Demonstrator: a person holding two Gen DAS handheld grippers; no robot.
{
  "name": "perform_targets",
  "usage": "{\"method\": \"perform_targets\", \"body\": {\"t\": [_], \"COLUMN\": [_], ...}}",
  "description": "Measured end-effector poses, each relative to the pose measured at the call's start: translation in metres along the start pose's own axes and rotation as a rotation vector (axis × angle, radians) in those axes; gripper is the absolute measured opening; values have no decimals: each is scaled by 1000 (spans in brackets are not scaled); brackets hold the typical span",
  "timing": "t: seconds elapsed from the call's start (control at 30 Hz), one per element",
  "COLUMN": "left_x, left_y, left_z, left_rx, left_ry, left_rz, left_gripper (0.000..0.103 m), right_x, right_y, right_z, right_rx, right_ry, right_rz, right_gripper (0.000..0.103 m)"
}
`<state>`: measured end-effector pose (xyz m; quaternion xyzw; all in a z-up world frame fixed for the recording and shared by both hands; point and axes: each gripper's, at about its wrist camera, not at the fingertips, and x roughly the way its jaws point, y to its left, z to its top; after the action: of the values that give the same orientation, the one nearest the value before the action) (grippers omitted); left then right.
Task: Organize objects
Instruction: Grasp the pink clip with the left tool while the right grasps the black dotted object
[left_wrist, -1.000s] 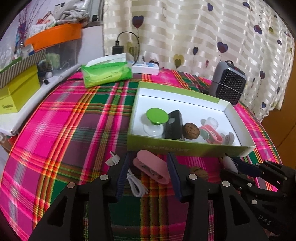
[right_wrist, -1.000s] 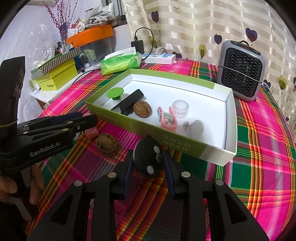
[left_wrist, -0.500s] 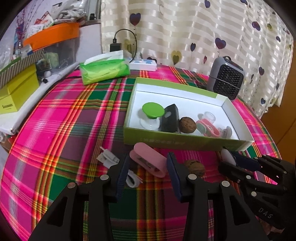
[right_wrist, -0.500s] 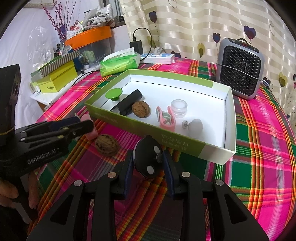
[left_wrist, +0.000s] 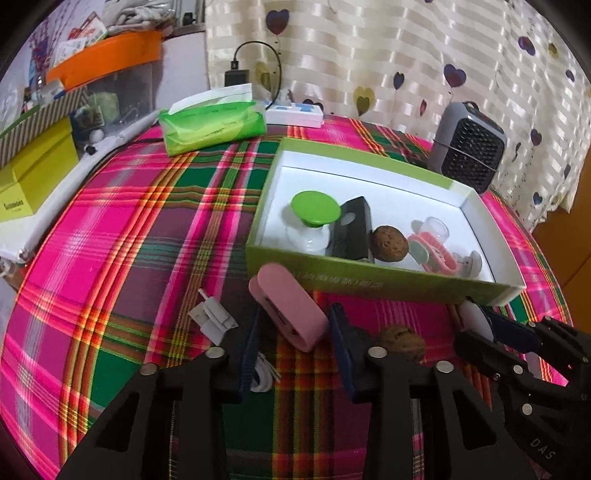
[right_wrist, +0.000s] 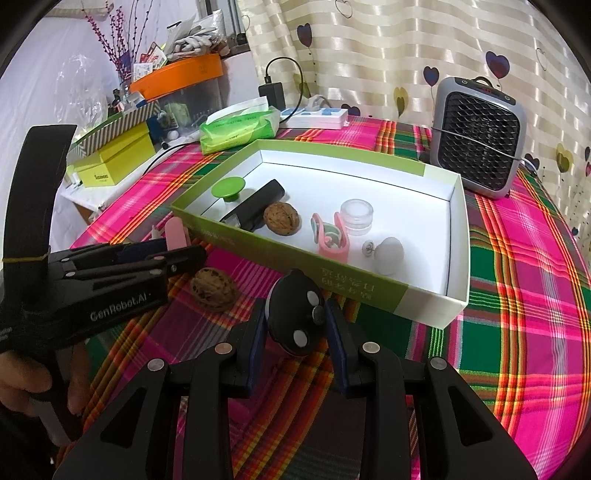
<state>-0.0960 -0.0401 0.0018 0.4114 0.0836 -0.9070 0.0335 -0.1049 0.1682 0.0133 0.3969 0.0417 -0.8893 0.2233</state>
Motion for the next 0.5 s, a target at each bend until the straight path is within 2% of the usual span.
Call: {"method": "perform_targets", "body": {"t": [0.07,0.5], "left_x": [-1,-13], "left_y": [3,7], "left_z": [0,-7], "left_rx": [-11,-25], "left_ry": [-2,-29], "left_rz": [-2,-24], "left_gripper": [26,24], "right_x": [-1,-6], "right_y": [0,-1], "right_z": [0,-3], "right_rx": [2,4], "right_ry": [-2,-12], "right_rz": [1,12], "right_gripper": [32,32]}}
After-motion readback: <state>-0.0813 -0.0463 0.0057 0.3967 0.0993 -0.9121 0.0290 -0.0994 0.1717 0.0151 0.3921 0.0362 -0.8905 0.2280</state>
